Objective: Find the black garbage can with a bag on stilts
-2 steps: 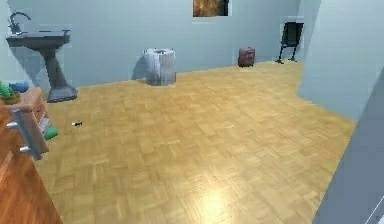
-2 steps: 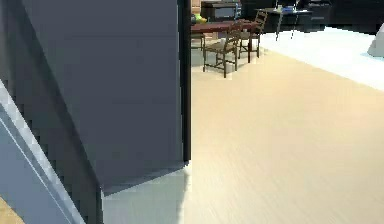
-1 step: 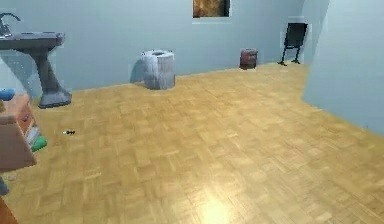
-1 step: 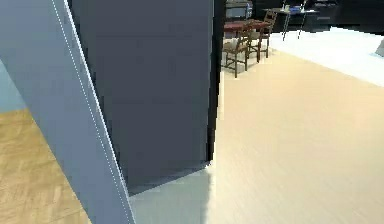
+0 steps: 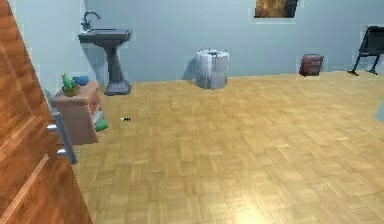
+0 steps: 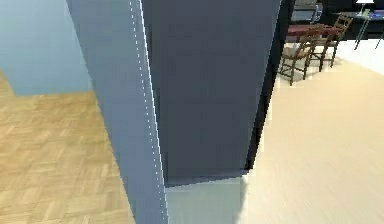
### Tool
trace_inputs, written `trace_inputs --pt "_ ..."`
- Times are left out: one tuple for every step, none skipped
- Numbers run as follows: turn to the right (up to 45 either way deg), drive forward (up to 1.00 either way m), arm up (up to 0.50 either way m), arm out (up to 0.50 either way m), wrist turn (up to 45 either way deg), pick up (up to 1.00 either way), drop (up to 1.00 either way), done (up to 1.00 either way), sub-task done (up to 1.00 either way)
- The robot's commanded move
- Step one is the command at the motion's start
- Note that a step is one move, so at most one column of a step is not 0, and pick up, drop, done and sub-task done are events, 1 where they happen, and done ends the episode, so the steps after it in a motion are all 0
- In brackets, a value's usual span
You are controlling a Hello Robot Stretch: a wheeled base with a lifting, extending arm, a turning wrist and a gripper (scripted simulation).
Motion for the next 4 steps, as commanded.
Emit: trace_inputs --pt "0.0 0.35 0.0 0.0 0.0 0.0 0.0 0.0 0.0" --pt "42.0 0.0 0.0 0.0 0.0 0.0 0.0 0.0 0.0" --pt "0.0 1.0 0.0 0.0 0.0 0.0 0.0 0.0 0.0" --pt "0.0 1.0 0.0 0.0 0.0 0.0 0.0 0.0 0.0"
